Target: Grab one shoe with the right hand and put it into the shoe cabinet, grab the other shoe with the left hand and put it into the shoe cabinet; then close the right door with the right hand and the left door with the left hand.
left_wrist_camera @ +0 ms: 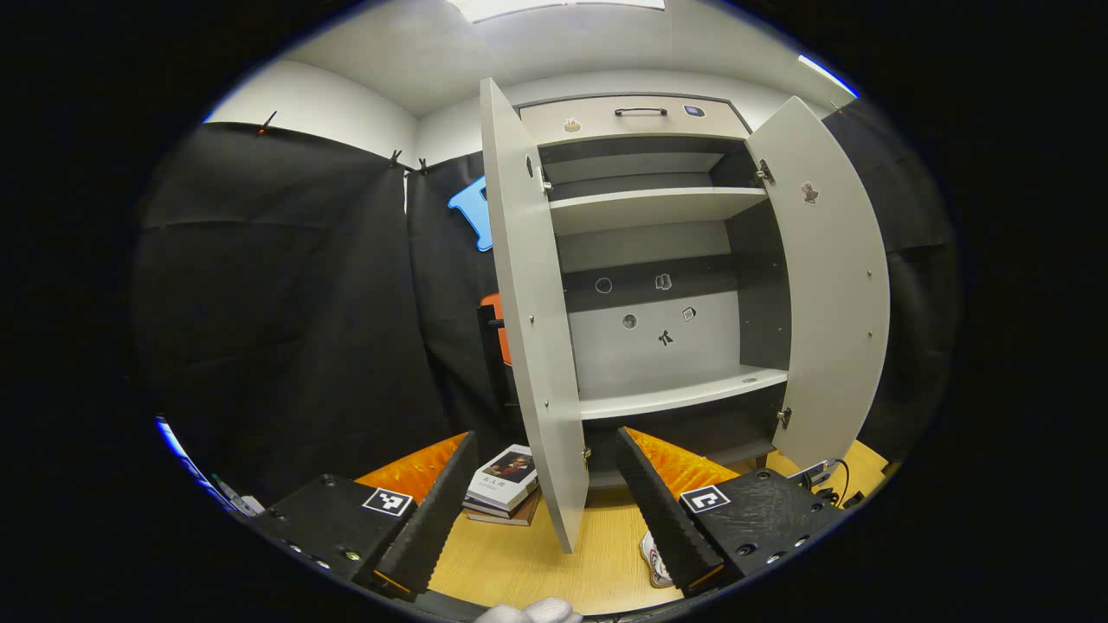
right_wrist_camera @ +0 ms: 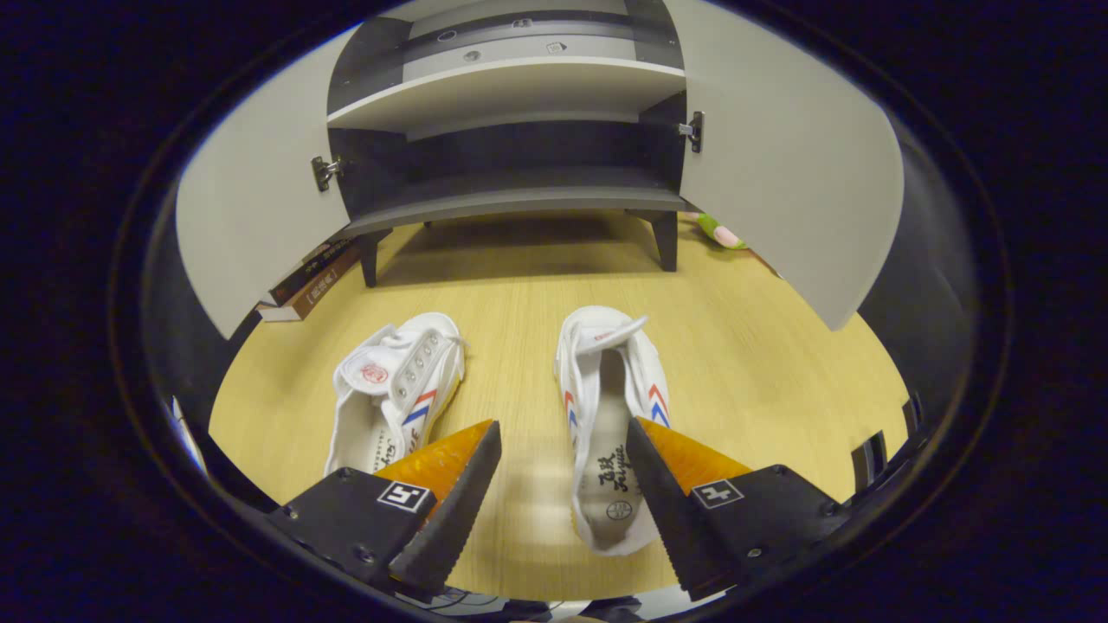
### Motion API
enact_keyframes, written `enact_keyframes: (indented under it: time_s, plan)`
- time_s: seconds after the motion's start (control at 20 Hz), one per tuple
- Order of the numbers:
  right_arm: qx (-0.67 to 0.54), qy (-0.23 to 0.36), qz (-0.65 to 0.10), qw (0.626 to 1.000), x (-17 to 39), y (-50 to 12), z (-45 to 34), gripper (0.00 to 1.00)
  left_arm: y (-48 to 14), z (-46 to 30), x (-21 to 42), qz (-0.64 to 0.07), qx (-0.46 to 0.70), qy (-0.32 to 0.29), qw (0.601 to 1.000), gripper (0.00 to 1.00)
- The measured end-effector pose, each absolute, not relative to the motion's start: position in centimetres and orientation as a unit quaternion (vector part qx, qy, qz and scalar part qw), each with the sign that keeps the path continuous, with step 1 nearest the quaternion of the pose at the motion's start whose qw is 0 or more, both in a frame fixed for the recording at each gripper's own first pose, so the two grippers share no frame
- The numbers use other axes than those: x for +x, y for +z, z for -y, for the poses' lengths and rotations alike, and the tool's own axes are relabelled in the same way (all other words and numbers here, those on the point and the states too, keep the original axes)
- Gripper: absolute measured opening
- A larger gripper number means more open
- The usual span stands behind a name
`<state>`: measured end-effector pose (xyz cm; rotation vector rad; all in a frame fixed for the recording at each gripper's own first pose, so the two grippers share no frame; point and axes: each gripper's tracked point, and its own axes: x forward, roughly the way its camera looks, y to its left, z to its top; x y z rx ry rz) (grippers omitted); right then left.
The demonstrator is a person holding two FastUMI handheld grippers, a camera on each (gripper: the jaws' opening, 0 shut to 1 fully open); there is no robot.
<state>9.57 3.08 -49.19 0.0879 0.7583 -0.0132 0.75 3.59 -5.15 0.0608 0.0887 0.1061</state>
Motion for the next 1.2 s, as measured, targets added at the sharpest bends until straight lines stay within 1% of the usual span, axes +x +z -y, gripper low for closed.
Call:
enact_keyframes:
  time_s: [0.05,0.2,0.25,0.3,0.35,0.45,0.55,0.6,0.65,0.7,0.75,0.8,0.85,0.95,1.2]
  plan:
    - [0.043,-0.007,-0.375,0.926,10.1,-49.8,-3.2,0.93,-5.2,-3.4,1.0,-0.044,0.024,0.052,0.997,0.96]
    - [0.042,-0.011,-0.377,0.925,12.2,-50.6,-3.1,0.91,-5.3,-3.3,2.6,-0.052,0.024,0.056,0.997,0.96]
    - [0.045,-0.012,-0.377,0.925,12.8,-50.8,-3.2,0.85,-5.6,-3.1,2.9,-0.054,0.026,0.056,0.997,0.96]
    - [0.048,-0.011,-0.376,0.925,13.4,-51.0,-3.2,0.82,-6.2,-2.9,2.9,-0.060,0.027,0.054,0.996,0.96]
    - [0.048,-0.009,-0.375,0.926,13.8,-51.1,-3.1,0.76,-6.5,-2.8,3.3,-0.064,0.027,0.052,0.996,0.96]
    - [0.047,-0.004,-0.376,0.925,14.7,-51.4,-3.3,0.68,-7.0,-2.5,3.6,-0.071,0.023,0.050,0.996,0.96]
    - [0.044,-0.004,-0.375,0.926,15.1,-51.8,-3.1,0.65,-7.2,-2.5,4.0,-0.074,0.022,0.050,0.996,0.96]
    - [0.039,-0.012,-0.372,0.927,15.2,-51.8,-2.5,0.60,-7.2,-2.5,4.2,-0.075,0.023,0.050,0.996,0.96]
    - [0.036,-0.025,-0.365,0.930,15.4,-51.8,-1.8,0.47,-7.2,-2.6,4.4,-0.075,0.023,0.050,0.996,0.96]
    - [0.040,-0.022,-0.367,0.929,15.4,-51.8,-2.0,0.27,-7.2,-2.6,4.6,-0.073,0.022,0.049,0.996,0.96]
    - [0.035,-0.018,-0.365,0.930,15.2,-51.9,-2.2,0.18,-7.3,-2.7,4.8,-0.073,0.022,0.050,0.996,0.96]
    - [0.025,-0.013,-0.365,0.930,15.3,-52.2,-2.3,0.17,-7.2,-2.7,4.9,-0.073,0.022,0.049,0.996,0.96]
    - [0.021,-0.013,-0.365,0.931,15.3,-52.1,-2.4,0.12,-7.3,-2.7,5.0,-0.074,0.022,0.048,0.996,0.96]
    - [0.017,-0.011,-0.369,0.929,15.3,-51.9,-2.3,0.10,-7.3,-2.8,5.1,-0.073,0.021,0.046,0.996,0.96]
    - [0.028,-0.006,-0.360,0.933,14.8,-49.5,-2.3,0.09,-7.1,-3.1,5.4,-0.071,0.015,0.040,0.997,0.96]
